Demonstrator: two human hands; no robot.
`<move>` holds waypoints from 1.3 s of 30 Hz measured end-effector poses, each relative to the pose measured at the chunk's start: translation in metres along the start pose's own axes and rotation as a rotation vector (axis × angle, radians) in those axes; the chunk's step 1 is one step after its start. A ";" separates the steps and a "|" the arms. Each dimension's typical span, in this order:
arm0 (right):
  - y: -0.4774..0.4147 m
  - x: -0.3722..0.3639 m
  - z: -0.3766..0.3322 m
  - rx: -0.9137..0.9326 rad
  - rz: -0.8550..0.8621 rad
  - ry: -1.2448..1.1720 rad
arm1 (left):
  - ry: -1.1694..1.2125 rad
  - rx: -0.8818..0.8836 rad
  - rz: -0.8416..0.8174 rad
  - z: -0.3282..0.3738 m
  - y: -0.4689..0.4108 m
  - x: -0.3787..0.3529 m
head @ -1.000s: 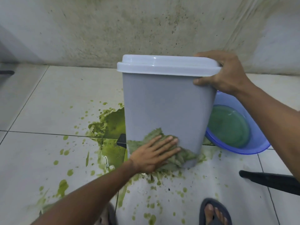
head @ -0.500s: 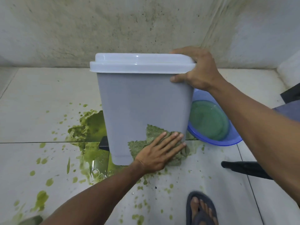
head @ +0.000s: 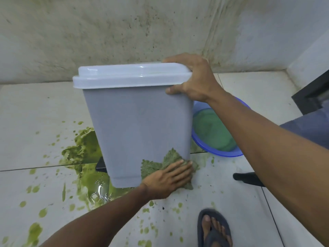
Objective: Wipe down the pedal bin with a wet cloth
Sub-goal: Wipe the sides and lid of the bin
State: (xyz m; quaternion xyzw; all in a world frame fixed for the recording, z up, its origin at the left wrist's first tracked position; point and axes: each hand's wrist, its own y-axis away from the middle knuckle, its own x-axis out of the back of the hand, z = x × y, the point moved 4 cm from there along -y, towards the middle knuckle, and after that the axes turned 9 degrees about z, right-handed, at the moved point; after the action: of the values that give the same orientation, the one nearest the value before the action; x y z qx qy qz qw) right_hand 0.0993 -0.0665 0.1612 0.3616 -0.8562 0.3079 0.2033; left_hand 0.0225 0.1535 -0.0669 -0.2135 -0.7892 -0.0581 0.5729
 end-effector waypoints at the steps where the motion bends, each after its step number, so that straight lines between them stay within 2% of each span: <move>1: 0.001 0.000 -0.001 0.007 0.000 -0.004 | 0.005 -0.027 0.020 -0.003 0.007 0.001; 3: 0.001 0.000 -0.002 -0.003 -0.004 -0.015 | 0.022 -0.043 0.061 -0.019 0.025 0.010; 6: 0.000 0.001 -0.002 -0.013 -0.007 -0.022 | 0.040 0.069 0.100 -0.064 0.058 0.028; 11: 0.000 -0.001 -0.004 -0.019 -0.002 -0.039 | -0.094 0.446 0.267 -0.137 0.071 0.071; 15: -0.002 -0.001 -0.002 -0.010 -0.005 -0.018 | -0.110 0.708 0.354 -0.146 0.024 0.084; 18: -0.002 0.001 -0.002 0.009 -0.006 -0.028 | -0.046 0.697 0.379 -0.125 -0.017 0.079; 21: -0.004 0.000 0.000 0.006 -0.007 -0.058 | -0.001 0.525 0.333 -0.091 -0.024 0.061; 25: -0.004 0.000 0.003 0.013 -0.011 -0.057 | 0.015 0.346 0.191 -0.057 0.029 0.038; 28: -0.003 0.001 0.003 0.024 -0.012 -0.055 | -0.040 0.300 0.161 -0.069 0.085 0.034; 30: -0.002 0.002 0.002 0.031 -0.004 -0.048 | -0.089 0.365 0.202 -0.097 0.108 0.042; 33: -0.003 0.003 0.000 0.040 -0.005 -0.035 | -0.129 0.616 0.325 -0.143 0.106 0.063; 36: -0.004 0.004 -0.002 0.046 0.000 -0.036 | -0.124 0.800 0.406 -0.162 0.067 0.080; 39: -0.002 0.004 -0.002 0.046 0.022 -0.070 | -0.085 0.891 0.470 -0.158 0.009 0.087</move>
State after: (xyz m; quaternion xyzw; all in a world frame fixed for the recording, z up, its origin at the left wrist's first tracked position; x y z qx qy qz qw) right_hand 0.0987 -0.0685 0.1660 0.3671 -0.8595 0.3168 0.1616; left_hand 0.1425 0.1317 0.0656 -0.1224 -0.6907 0.4235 0.5733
